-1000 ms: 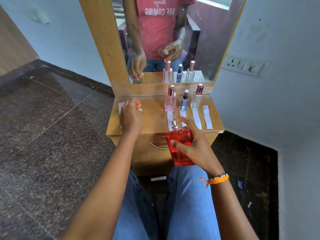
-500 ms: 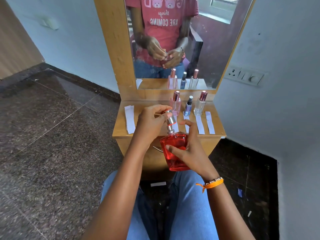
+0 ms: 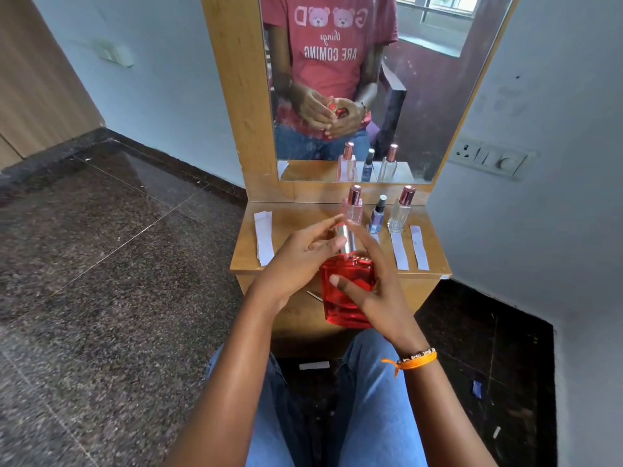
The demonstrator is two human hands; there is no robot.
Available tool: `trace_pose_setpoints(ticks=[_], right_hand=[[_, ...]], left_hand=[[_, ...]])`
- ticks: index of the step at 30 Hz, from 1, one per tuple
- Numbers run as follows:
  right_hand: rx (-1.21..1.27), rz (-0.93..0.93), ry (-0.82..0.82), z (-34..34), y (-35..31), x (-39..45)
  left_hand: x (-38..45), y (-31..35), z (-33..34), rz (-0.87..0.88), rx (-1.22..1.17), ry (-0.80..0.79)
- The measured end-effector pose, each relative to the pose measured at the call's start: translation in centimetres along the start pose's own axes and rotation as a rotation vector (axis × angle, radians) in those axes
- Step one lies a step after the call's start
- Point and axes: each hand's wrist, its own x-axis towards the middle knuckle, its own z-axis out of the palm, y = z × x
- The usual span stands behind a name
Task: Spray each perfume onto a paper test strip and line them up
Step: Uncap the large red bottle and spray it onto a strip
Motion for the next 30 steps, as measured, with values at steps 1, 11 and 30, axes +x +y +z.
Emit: trace_pose_setpoints(ticks=[1,11,30], right_hand=[[0.002,-0.023,0.026,-0.1,-0.1,0.3],[-0.021,-0.123,0.141,-0.1,-1.2,2.9],[-0.056,-0.036,-0.233,-4.4,-4.4,6.5]], left_hand=[[-0.2,-0.4,-0.1,-0.019,-0.025,-0.008],[-0.5,-2.5,0.3,0.0,-0.075,-0.001],[0.0,-4.4,-0.5,0.068,0.065,0.158]])
